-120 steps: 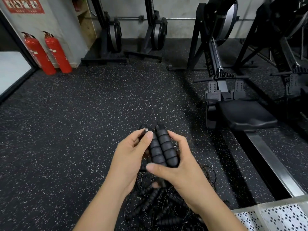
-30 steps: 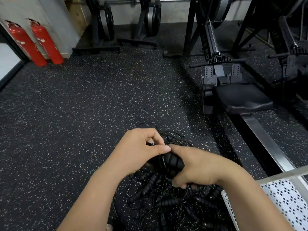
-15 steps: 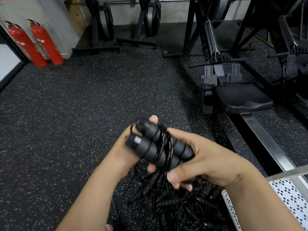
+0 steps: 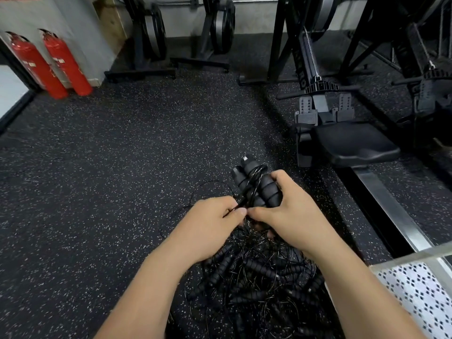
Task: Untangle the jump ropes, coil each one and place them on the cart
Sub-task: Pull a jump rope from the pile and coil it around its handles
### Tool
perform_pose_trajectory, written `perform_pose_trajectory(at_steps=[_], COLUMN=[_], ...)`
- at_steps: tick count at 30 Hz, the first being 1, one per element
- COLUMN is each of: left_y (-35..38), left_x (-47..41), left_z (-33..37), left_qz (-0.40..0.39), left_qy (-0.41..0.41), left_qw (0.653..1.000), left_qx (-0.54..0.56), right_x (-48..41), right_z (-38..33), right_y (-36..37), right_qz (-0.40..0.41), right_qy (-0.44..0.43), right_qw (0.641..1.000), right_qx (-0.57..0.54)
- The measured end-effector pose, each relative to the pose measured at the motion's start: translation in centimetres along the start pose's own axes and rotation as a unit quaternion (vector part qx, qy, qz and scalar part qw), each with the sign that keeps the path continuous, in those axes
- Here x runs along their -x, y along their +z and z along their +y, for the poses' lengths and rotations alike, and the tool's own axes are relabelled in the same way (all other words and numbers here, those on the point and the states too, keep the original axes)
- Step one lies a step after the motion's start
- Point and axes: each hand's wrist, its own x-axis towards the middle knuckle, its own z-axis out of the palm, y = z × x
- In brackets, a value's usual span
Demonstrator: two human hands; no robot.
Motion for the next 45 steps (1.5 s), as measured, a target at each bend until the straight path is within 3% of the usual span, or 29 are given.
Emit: perform_pose_trajectory(at_steps=[3,6,11,15,18,26,29,33,36,37,40,42,45], left_y=[-0.6,-1.1,-2.1,-2.8,-3.1,-3.4,-3.1,-2.0,-0.8,-0.5,0.3,0.5,0.4], left_x=[0.4,0.9,1.1,1.1,1.2,0.6,0.1,0.0,-0.2,-0.4,-0.3,-0.1,0.2], left_z=[0.4,0.7,1.0,0.8,0.6,-0.8,-1.3,-0.6,0.0,-0.4,-0.4,0.2,1.1], left_qz=[0.002,0.011,0.039,0.069,0.073,-0.043,-0.079,-0.083,-0.013,0.018,-0.006,0.031,0.017], left_qy=[0.002,0.005,0.014,0.024,0.031,0.044,0.055,0.061,-0.032,-0.053,-0.028,-0.058,-0.068], left_qw=[1.000,0.999,0.997,0.995,0.988,0.937,0.937,0.923,0.890,0.903,0.956,0.957,0.958], left_qx=[0.016,0.042,0.068,0.063,0.133,0.345,0.337,0.371,0.455,0.426,0.292,0.282,0.278], right_x=[-0.3,-0.1,0.3,1.0,1.6,2.8,3.0,3.1,2.8,2.6,2.4,2.2,1.4], right_z=[0.4,0.3,-0.2,-0.8,-1.3,-3.1,-3.1,-3.0,-2.8,-2.8,-2.6,-2.8,-2.5], right_y=[-0.4,-0.6,-0.9,-1.3,-1.6,-2.3,-2.6,-2.4,-2.2,-2.0,-1.5,-1.2,-1.0], right_qz=[0.000,-0.056,-0.213,-0.283,-0.325,-0.424,-0.440,-0.440,-0.408,-0.389,-0.318,-0.259,-0.139], right_qy=[-0.003,0.008,0.035,0.045,0.056,0.051,0.041,0.003,-0.022,-0.027,-0.030,-0.026,-0.017], right_qw=[0.997,0.992,0.974,0.956,0.943,0.903,0.894,0.881,0.880,0.884,0.899,0.911,0.944], right_qx=[0.073,0.114,0.065,0.059,0.036,-0.047,-0.077,-0.172,-0.243,-0.259,-0.299,-0.319,-0.297])
